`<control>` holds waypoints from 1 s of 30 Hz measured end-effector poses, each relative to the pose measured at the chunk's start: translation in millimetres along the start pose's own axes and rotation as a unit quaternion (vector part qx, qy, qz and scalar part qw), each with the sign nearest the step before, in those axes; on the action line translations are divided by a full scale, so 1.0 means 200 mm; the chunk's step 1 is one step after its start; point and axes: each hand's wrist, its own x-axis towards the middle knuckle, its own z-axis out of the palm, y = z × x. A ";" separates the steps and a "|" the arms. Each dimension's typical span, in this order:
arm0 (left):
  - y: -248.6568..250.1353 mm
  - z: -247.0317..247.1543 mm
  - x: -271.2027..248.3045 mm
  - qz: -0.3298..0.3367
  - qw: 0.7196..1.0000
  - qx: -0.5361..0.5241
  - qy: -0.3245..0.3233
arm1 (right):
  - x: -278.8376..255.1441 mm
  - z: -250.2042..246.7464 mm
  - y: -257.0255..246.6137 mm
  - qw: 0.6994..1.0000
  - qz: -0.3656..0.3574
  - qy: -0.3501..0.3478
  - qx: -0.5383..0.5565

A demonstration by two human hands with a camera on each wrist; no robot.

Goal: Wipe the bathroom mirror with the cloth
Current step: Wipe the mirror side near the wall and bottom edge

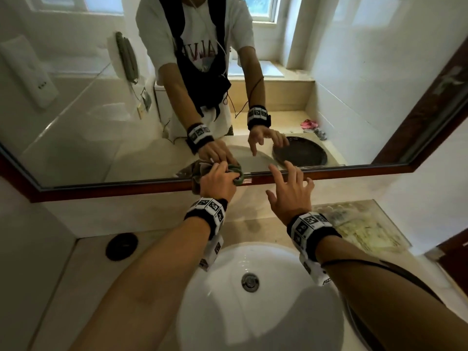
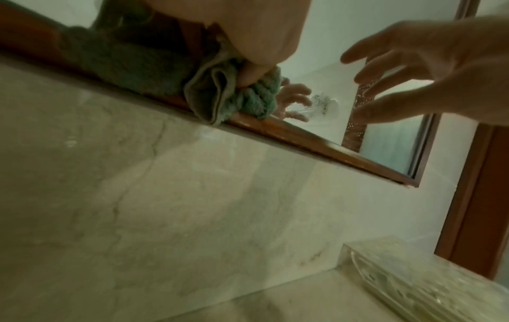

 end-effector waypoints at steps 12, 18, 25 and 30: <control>0.43 -0.11 0.33 0.033 0.988 -0.031 0.145 | 0.12 -0.03 0.22 0.998 -0.039 0.036 0.030; 0.50 -0.04 0.34 0.042 0.991 0.001 0.125 | 0.16 -0.01 0.40 0.999 -0.039 0.011 0.028; 0.50 0.24 0.18 0.029 0.999 0.016 0.036 | 0.13 0.08 0.52 0.998 -0.053 -0.004 0.033; 0.52 0.37 0.12 -0.028 0.998 0.050 0.001 | 0.14 0.10 0.67 0.998 -0.045 -0.040 0.006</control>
